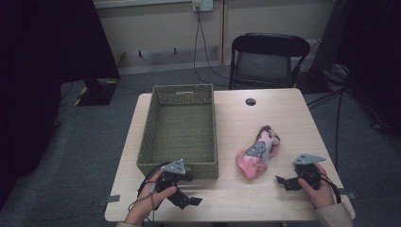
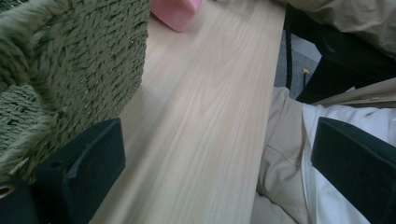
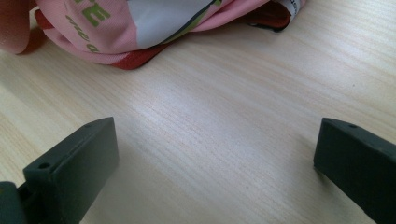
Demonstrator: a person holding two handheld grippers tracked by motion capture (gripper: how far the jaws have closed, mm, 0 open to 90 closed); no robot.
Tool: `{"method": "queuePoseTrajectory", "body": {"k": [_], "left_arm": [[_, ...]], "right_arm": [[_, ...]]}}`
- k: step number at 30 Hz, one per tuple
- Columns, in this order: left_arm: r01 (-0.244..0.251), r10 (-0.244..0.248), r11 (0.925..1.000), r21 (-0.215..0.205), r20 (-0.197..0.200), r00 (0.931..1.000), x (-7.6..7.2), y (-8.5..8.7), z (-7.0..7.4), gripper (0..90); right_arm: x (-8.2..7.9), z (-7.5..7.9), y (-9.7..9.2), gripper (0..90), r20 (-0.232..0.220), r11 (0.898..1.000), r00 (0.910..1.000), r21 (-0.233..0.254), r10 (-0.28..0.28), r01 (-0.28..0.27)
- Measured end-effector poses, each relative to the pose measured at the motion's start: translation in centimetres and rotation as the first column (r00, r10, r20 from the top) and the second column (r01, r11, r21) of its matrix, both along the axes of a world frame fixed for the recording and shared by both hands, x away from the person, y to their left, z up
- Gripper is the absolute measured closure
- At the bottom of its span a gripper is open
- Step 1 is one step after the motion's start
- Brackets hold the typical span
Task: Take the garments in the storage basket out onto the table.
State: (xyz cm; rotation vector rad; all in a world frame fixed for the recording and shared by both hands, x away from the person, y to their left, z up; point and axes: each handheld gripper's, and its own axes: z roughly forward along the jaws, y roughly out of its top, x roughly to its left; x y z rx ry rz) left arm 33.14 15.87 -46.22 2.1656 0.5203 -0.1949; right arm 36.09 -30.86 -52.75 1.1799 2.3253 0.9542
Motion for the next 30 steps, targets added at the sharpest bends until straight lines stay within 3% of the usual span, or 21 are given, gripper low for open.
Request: {"method": "queuePoseTrajectory", "body": {"k": [30], "left_arm": [[-0.082, 0.082, 0.9965, -0.019, -0.004, 0.9966, -0.2, 4.2, 0.0, 2.7]], "right_arm": [[0.0, 0.0, 0.0, 0.0, 0.000, 1.000, 1.0000, 0.000, 0.000, 0.000]]}}
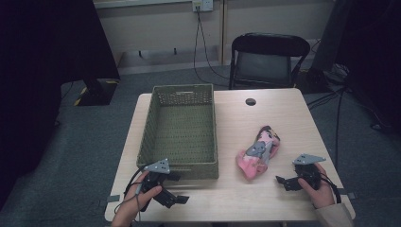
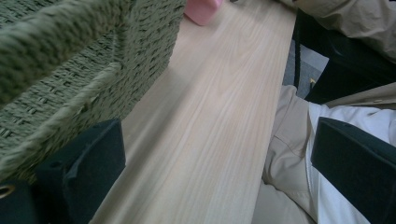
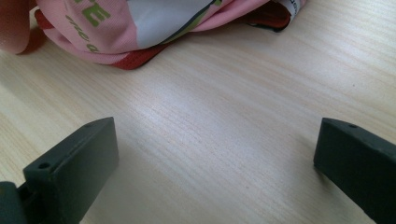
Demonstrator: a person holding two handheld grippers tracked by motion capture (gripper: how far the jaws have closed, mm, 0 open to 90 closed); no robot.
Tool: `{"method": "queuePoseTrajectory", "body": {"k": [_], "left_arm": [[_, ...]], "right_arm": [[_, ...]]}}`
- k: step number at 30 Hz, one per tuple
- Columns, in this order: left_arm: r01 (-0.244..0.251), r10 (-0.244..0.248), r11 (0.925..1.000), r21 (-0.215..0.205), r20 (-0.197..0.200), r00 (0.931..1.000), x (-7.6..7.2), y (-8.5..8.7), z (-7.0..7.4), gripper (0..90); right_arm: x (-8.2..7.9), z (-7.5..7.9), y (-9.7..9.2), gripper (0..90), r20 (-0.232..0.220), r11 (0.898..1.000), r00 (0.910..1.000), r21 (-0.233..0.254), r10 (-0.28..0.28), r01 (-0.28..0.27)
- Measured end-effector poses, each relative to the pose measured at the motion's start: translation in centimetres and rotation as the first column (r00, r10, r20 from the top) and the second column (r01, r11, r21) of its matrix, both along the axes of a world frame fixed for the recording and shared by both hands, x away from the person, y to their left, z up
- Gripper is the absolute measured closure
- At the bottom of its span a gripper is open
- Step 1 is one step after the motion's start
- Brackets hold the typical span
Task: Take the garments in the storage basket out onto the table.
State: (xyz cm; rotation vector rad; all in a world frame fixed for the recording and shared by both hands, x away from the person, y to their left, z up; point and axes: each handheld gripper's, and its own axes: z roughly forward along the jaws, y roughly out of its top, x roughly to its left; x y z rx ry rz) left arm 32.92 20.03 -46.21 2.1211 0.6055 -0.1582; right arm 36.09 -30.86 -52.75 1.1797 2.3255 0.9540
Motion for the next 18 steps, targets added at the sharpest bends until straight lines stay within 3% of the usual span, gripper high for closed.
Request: {"method": "queuePoseTrajectory", "body": {"k": [18], "left_arm": [[-0.025, 0.025, 0.9997, 0.000, 0.013, 0.9996, -0.3, 2.0, 0.0, 2.6]], "right_arm": [[0.0, 0.0, 0.0, 0.0, 0.000, 1.000, 1.0000, 0.000, -0.001, 0.001]]}}
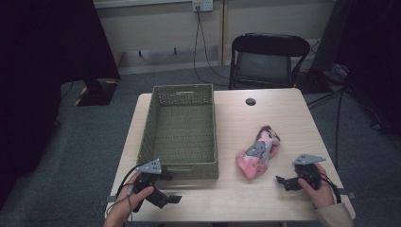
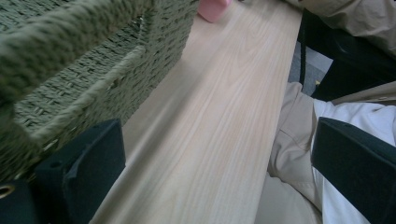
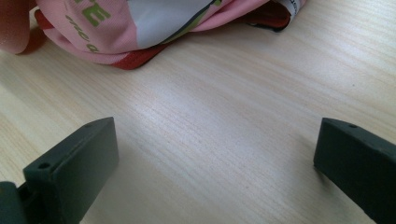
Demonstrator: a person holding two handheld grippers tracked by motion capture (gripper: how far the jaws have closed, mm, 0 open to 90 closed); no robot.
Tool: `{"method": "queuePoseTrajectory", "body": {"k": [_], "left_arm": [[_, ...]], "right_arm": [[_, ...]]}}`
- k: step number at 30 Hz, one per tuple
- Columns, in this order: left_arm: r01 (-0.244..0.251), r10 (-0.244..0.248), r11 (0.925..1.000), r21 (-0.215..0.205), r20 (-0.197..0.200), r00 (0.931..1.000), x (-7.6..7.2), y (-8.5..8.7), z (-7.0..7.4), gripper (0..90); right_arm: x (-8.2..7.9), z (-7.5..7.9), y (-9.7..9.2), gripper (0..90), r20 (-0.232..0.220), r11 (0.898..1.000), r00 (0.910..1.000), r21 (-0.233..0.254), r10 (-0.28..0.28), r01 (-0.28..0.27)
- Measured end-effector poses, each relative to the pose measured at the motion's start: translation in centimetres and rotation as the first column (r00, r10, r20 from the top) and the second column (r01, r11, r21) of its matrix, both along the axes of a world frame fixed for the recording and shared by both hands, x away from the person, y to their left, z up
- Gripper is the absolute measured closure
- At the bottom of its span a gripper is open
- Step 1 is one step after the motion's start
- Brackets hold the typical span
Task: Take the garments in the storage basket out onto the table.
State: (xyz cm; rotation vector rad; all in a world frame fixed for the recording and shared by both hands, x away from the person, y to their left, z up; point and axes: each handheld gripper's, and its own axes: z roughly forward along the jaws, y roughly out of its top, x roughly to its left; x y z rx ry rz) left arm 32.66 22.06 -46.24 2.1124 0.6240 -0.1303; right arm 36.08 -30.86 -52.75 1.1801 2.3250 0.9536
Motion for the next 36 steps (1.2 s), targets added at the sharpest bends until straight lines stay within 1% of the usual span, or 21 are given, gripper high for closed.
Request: {"method": "queuePoseTrajectory", "body": {"k": [8, 16, 19, 20, 24, 28, 32, 36], "left_arm": [[-0.004, 0.004, 0.9999, 0.010, 0.007, 1.0000, 0.0, 0.6, -0.1, 2.6], [-0.020, 0.020, 0.9998, 0.010, 0.010, 0.9998, 0.0, 1.5, -0.4, 2.6], [-0.023, 0.022, 0.9996, 0.016, 0.017, 0.9996, 0.0, 1.7, -0.4, 2.7], [-0.024, 0.024, 0.9996, 0.016, 0.014, 0.9996, 0.0, 1.8, -0.5, 2.7], [-0.026, 0.026, 0.9990, 0.035, 0.014, 0.9996, -0.1, 2.3, -0.8, 2.7], [-0.038, 0.037, 0.9981, 0.048, 0.022, 0.9991, -0.1, 2.8, -1.2, 2.7], [-0.045, 0.044, 0.9976, 0.052, 0.033, 0.9985, -0.2, 3.2, -1.3, 2.6], [-0.043, 0.040, 0.9973, 0.060, 0.050, 0.9980, -0.3, 3.7, -1.4, 2.6]], "right_arm": [[0.0, 0.0, 0.0, 0.0, 0.000, 1.000, 1.0000, 0.000, 0.000, 0.000], [0.0, 0.0, 0.0, 0.0, 0.000, 1.000, 1.0000, 0.000, 0.000, 0.000], [0.0, 0.0, 0.0, 0.0, 0.000, 1.000, 1.0000, 0.000, 0.000, 0.000], [0.0, 0.0, 0.0, 0.0, 0.000, 1.000, 1.0000, 0.000, 0.000, 0.000], [0.0, 0.0, 0.0, 0.0, 0.000, 1.000, 1.0000, 0.000, 0.000, 0.000], [0.0, 0.0, 0.0, 0.0, 0.000, 1.000, 1.0000, 0.000, 0.000, 0.000], [0.0, 0.0, 0.0, 0.0, 0.000, 1.000, 1.0000, 0.000, 0.000, 0.000], [0.0, 0.0, 0.0, 0.0, 0.000, 1.000, 1.0000, 0.000, -0.001, 0.001]]}}
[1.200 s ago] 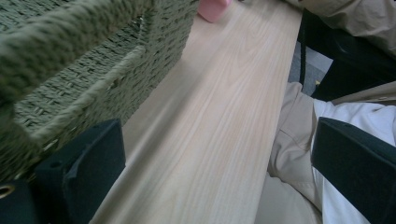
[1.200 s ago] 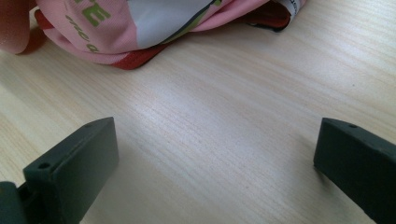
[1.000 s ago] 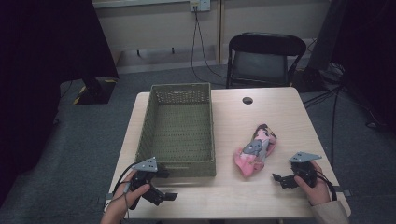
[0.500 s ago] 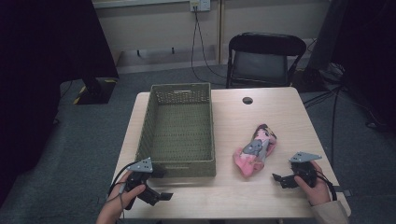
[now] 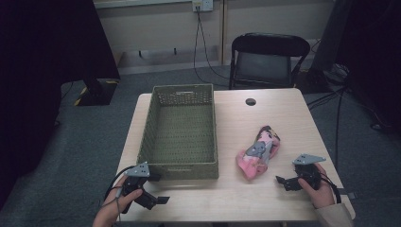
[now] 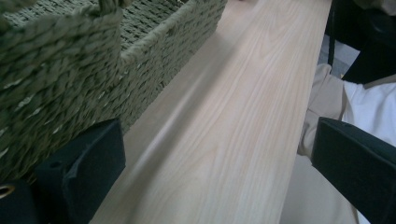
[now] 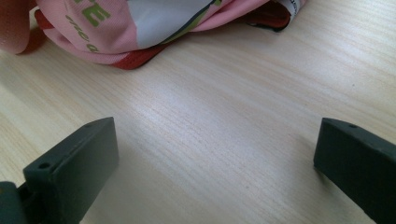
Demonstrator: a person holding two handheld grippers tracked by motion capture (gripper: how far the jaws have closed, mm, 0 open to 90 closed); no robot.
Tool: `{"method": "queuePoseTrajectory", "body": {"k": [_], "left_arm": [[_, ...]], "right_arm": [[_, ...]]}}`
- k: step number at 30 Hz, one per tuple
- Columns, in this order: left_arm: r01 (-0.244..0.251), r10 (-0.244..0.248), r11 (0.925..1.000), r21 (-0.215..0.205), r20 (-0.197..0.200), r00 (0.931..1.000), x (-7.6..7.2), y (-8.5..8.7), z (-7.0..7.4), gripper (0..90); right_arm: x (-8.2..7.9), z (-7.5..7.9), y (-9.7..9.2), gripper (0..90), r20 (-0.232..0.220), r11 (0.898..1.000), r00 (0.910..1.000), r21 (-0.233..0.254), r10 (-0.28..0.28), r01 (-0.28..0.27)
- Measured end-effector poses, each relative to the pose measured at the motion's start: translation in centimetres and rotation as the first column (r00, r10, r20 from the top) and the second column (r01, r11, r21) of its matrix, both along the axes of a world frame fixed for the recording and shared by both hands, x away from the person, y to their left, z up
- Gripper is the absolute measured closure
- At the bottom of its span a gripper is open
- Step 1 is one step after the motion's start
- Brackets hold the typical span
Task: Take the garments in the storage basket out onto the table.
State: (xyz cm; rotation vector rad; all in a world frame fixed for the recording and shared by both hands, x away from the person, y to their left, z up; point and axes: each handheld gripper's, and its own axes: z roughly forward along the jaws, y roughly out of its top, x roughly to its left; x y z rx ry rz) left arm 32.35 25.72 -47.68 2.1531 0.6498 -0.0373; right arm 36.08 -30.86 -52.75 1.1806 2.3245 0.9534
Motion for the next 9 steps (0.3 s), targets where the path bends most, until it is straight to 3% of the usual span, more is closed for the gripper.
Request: {"method": "queuePoseTrajectory", "body": {"k": [9], "left_arm": [[0.000, 0.000, 0.9986, 0.052, 0.001, 1.0000, -0.17, 0.47, -0.92, 2.7]], "right_arm": [[0.00, 0.00, 0.00, 0.0, -0.001, 1.000, 1.0000, 0.000, 0.000, 0.000]]}}
